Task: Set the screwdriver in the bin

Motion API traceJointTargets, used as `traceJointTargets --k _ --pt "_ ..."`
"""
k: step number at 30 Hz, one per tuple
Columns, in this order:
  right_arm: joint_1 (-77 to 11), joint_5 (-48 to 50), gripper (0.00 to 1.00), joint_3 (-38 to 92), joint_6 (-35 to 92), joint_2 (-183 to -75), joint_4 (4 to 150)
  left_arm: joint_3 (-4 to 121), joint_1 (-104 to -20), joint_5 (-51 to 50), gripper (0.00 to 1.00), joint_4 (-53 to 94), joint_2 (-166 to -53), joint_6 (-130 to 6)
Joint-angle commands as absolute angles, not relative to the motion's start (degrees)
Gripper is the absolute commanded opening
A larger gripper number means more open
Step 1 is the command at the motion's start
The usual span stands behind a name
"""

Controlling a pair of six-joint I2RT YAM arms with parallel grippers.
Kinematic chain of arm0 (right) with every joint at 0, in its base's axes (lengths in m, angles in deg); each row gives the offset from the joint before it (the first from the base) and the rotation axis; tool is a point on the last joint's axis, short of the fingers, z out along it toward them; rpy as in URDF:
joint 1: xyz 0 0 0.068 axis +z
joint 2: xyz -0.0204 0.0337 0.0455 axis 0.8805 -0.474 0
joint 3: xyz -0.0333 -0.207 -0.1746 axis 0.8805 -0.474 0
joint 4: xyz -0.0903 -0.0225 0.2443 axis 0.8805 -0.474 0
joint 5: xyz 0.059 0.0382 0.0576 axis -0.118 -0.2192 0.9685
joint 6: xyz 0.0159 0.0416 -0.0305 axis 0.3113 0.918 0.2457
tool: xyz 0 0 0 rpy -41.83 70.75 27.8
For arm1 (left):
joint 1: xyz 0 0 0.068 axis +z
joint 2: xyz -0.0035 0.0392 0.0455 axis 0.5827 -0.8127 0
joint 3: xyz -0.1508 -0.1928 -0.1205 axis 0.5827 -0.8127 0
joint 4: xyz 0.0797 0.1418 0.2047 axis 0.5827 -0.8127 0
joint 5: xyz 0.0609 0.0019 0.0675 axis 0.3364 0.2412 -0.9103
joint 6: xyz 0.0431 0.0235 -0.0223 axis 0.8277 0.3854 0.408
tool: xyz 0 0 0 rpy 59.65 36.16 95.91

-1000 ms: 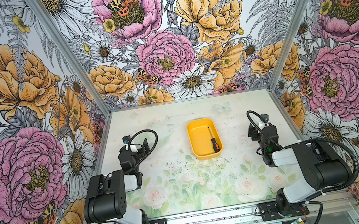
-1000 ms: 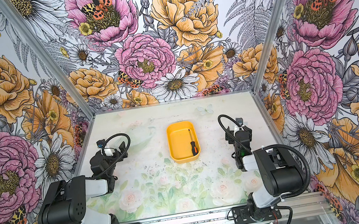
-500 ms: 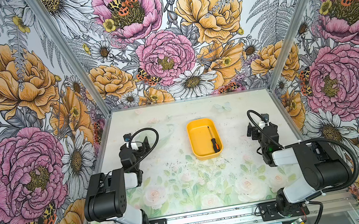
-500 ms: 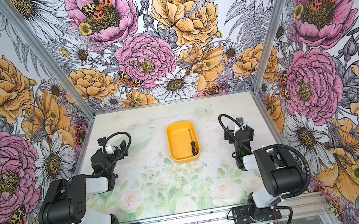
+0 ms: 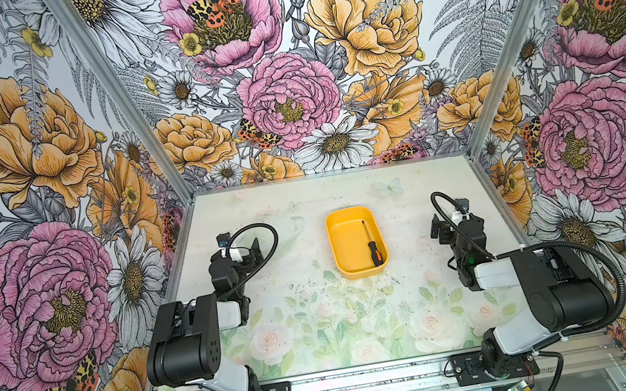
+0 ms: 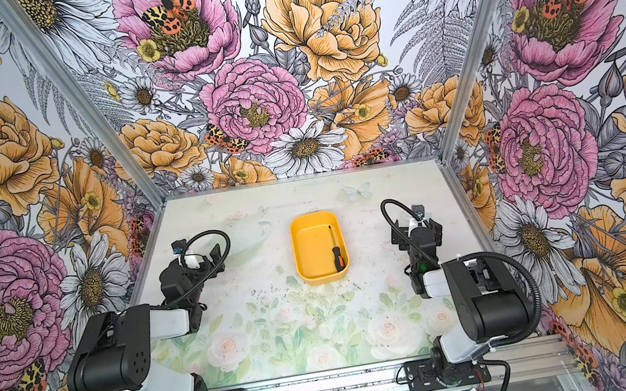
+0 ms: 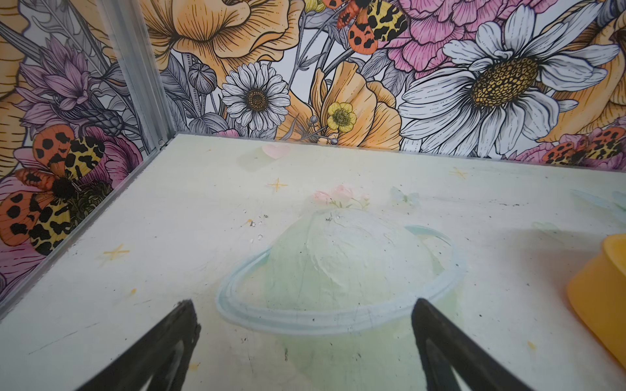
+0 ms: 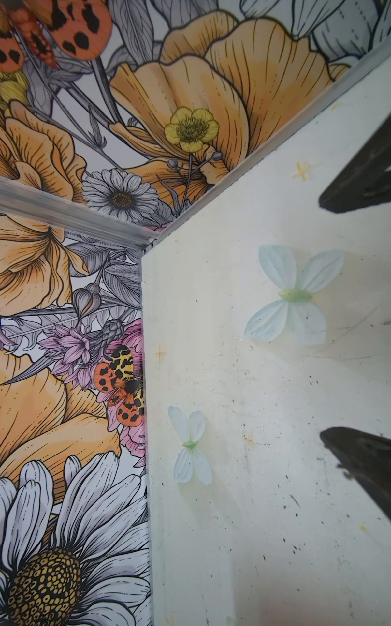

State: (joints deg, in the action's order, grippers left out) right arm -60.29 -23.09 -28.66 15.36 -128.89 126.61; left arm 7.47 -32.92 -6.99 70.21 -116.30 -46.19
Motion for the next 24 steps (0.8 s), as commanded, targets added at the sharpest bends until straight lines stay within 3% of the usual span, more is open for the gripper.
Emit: traceJointTargets --k 1,24 --pt "-60.6 -22.9 0.99 -27.5 15.6 -129.2 127.3 8.3 -33.4 -8.3 0.99 70.1 -116.1 -45.0" --pt "-60.6 -22.8 0.99 -27.5 15.6 -129.4 127.3 8.0 -34.0 -9.6 0.99 70.5 -116.1 -44.7"
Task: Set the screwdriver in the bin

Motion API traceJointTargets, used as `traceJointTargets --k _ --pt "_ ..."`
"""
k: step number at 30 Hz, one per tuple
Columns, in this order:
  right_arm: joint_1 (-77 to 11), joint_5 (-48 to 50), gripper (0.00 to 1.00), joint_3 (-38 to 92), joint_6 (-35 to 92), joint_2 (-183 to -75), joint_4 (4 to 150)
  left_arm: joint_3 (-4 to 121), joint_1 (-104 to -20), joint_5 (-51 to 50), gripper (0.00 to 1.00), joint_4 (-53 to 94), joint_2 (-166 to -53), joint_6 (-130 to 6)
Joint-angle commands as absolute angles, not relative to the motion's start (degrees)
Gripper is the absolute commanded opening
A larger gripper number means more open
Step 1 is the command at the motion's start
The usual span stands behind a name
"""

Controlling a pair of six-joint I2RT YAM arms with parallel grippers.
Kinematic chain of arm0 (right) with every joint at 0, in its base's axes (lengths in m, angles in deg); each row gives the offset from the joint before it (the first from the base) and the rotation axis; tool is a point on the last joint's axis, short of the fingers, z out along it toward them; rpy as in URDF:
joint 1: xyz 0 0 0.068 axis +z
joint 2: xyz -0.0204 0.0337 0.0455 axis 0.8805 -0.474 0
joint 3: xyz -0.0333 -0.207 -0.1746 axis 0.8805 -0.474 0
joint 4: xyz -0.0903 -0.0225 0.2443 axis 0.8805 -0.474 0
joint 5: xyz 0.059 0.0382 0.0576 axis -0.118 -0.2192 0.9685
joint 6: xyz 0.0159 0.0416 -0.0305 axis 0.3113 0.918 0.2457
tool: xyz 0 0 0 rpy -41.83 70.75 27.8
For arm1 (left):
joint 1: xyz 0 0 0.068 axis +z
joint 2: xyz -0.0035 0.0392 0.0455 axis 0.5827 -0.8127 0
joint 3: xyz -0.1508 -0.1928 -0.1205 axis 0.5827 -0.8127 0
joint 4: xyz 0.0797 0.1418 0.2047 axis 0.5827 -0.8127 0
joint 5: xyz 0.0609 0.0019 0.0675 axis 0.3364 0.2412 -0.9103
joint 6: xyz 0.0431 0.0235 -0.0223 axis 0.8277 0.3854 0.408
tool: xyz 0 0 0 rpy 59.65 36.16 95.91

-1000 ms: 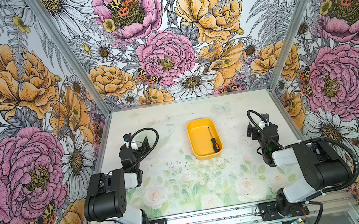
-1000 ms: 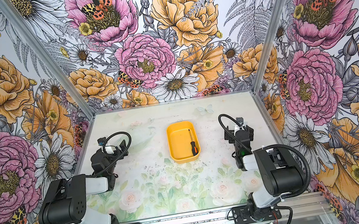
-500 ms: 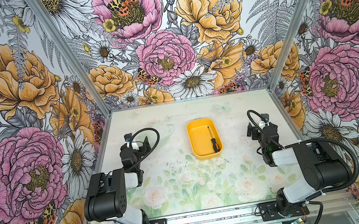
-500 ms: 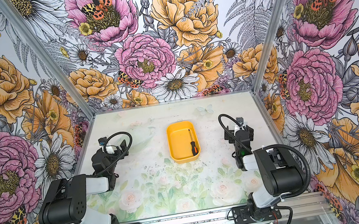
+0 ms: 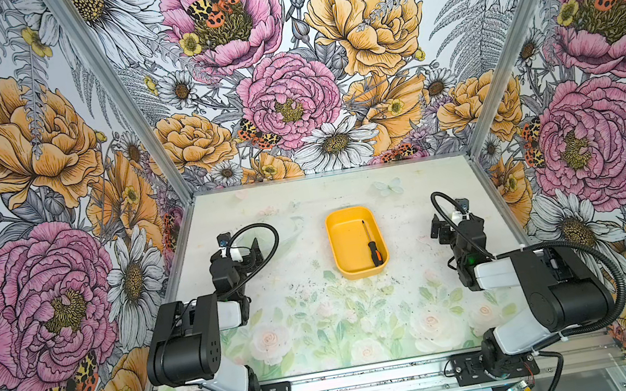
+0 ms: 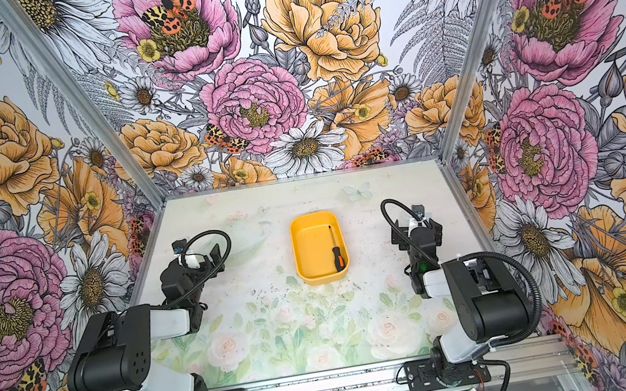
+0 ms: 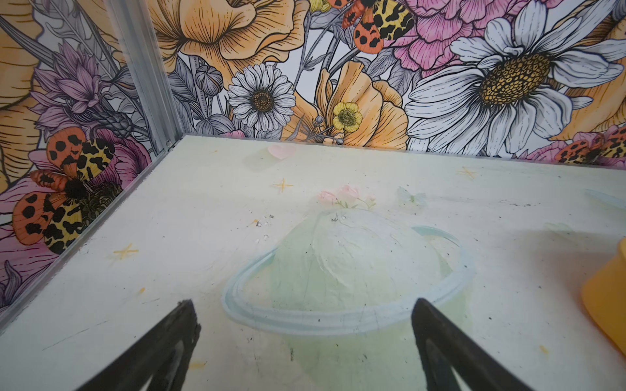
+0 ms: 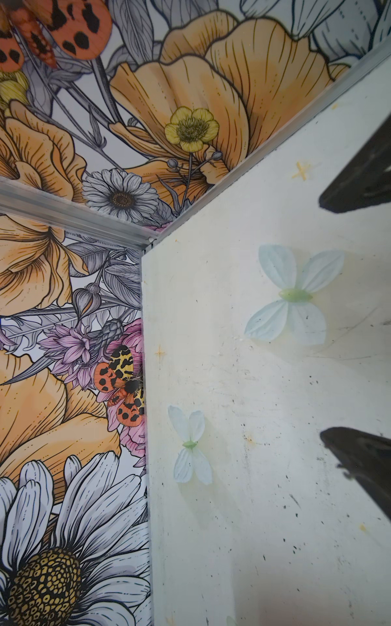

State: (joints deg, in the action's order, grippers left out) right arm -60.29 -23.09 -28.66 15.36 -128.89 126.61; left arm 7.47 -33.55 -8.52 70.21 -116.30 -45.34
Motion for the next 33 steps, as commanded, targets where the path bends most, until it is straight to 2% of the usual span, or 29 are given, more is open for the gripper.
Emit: traceJointTargets --k 1,33 --pt "-60.6 -22.9 0.99 -27.5 15.6 -129.4 127.3 8.1 -33.9 -9.5 0.99 70.4 -116.1 -44.8" --pt "-60.7 -22.6 1.0 -27.5 15.5 -129.3 127.1 7.9 -34.3 -10.2 0.99 70.7 -116.0 -44.6"
